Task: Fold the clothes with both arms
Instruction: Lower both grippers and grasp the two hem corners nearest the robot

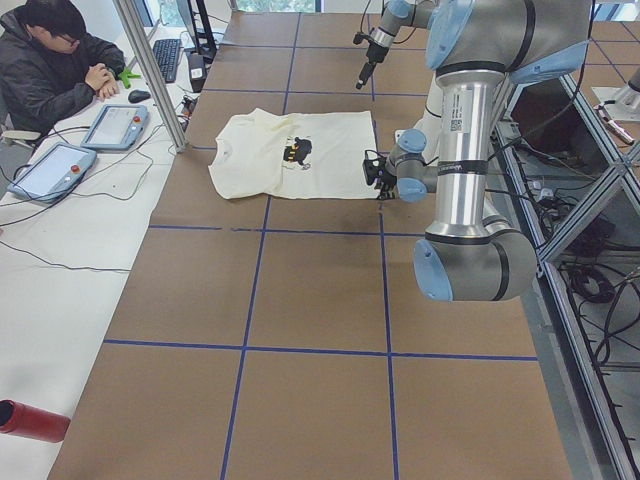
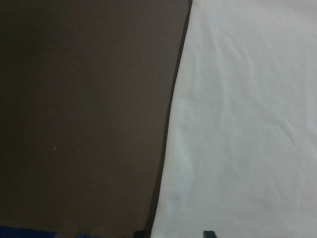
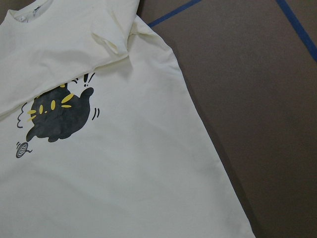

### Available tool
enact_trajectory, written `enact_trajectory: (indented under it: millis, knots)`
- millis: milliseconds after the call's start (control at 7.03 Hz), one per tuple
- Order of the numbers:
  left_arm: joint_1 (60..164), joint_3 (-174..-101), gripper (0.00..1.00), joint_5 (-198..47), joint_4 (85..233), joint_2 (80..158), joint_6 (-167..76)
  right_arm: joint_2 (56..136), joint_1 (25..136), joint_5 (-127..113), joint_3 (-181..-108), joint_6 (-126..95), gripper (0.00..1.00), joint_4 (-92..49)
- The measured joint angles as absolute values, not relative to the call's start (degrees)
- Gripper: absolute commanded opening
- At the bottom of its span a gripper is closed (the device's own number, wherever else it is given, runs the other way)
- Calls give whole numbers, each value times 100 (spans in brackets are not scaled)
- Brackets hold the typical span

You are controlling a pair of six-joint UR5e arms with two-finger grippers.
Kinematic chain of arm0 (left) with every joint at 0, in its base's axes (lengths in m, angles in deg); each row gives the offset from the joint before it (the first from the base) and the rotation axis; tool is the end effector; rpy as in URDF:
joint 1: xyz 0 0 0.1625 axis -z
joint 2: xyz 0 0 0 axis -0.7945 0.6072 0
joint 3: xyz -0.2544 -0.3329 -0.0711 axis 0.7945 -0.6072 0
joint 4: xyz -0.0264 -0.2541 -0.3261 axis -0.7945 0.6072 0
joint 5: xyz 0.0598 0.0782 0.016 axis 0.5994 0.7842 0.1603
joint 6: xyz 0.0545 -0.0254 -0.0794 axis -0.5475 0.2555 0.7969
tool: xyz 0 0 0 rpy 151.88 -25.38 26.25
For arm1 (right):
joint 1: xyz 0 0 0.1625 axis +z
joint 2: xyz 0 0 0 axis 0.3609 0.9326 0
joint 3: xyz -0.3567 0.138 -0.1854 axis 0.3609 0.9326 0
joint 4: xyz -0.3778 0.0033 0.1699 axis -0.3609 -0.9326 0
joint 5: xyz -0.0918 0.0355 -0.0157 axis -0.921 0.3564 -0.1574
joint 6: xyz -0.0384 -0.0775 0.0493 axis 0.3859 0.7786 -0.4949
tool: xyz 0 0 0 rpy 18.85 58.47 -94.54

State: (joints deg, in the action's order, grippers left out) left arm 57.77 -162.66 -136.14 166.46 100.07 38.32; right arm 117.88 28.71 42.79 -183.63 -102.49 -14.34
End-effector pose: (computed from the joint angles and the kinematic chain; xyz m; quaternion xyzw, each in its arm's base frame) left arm 0.4745 -0.1902 0.3756 0.0434 0.5001 -0.1362 0.8541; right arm -0.3920 -0.2160 0.2949 0.1038 -0.5037 0.2281 0.8267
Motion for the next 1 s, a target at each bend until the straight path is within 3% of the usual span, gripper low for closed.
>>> enact_trajectory:
  millis: [712, 854, 996]
  knots:
    - [5762, -16205, 38, -13620, 16638, 9997, 3786, 11784, 2872, 4278, -18360, -10249, 99, -1434]
    - [5762, -16203, 34, -13624, 16638, 9990, 3771, 11782, 2872, 4278, -18359, -10249, 99, -1434]
    - [5762, -16202, 0, -13626, 16637, 9986, 3766, 11778, 2877, 4278, -18359, -10249, 99, -1434]
